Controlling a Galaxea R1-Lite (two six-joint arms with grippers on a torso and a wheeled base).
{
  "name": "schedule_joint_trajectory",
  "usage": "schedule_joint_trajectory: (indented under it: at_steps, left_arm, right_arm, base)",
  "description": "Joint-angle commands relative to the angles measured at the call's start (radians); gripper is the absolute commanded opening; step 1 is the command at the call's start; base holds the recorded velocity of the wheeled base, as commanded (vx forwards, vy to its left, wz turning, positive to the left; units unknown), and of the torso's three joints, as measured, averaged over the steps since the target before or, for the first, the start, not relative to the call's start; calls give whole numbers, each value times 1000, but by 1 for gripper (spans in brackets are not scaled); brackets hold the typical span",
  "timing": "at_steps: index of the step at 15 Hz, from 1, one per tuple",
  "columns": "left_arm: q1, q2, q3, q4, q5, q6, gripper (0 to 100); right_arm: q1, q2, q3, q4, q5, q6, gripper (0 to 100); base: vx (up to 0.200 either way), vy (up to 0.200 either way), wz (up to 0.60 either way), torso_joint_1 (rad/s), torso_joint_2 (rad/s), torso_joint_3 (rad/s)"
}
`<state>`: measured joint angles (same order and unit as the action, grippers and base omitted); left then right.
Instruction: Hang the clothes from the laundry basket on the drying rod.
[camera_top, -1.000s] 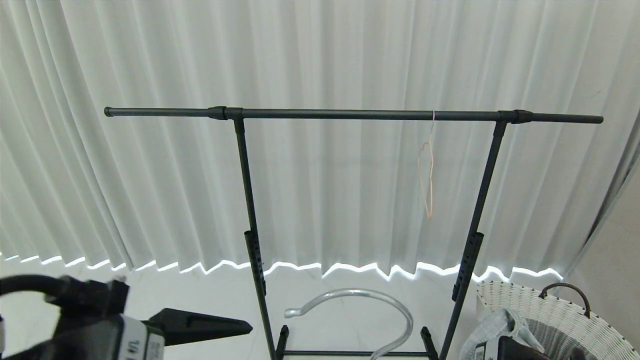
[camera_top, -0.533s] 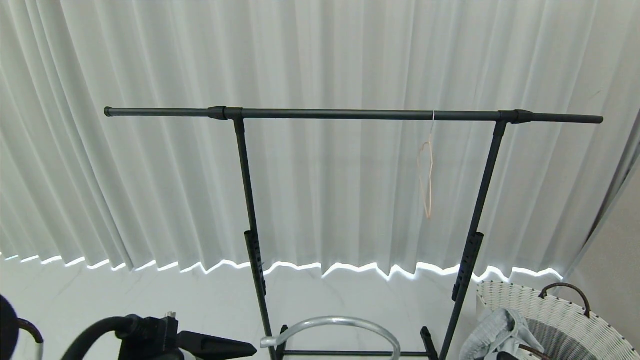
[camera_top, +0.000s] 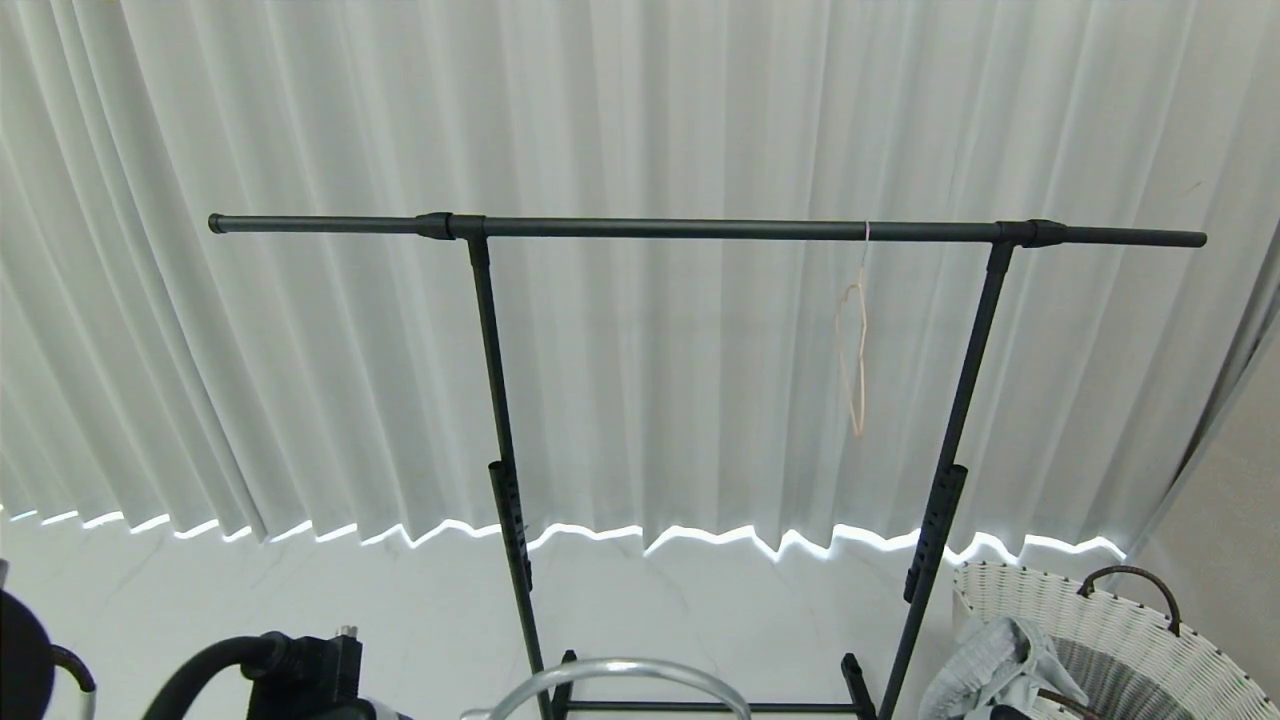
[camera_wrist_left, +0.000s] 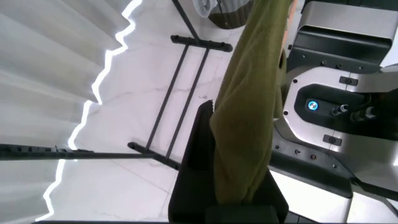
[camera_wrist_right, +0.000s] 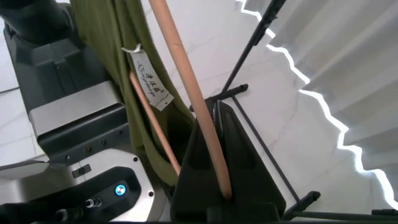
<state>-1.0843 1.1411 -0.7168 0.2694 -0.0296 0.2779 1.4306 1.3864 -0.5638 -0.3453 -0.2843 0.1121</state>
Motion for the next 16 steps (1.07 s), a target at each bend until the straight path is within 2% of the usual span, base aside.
schedule_joint_trajectory:
  at_steps: [1,3,4,9,11,14,16]
  left_arm:
    - [0,-1,2,1,0,0,0]
    - [6,-6,5,1,2,0,0]
    - [26,-7,7,1,2,3,0]
    - [52,-20,10,1,13,6,0]
    - [60,-26,30,1,106,7,0]
    - [70,-18,48,1,301,0,0]
    - [99,-15,39,-1,336,1,0]
  right_arm:
    - [1,0,-4,-3,0,3,0]
    - [1,-1,-5,-12,2,4,0]
    - [1,-1,-4,-27,2,3,100]
    - [-27,-6,4,-26,-9,1,100]
    - [-87,-9,7,-27,-27,0,100]
    - [-99,-15,5,-46,-38,-12,100]
    - [-98,-9,4,-60,-38,-20,100]
  base:
    - [0,0,0,0,0,0]
    - [0,0,0,0,0,0]
    - [0,0,0,0,0,0]
    - [0,0,0,0,0,0]
    - [0,0,0,0,0,0]
    - [0,0,0,0,0,0]
    - [0,0,0,0,0,0]
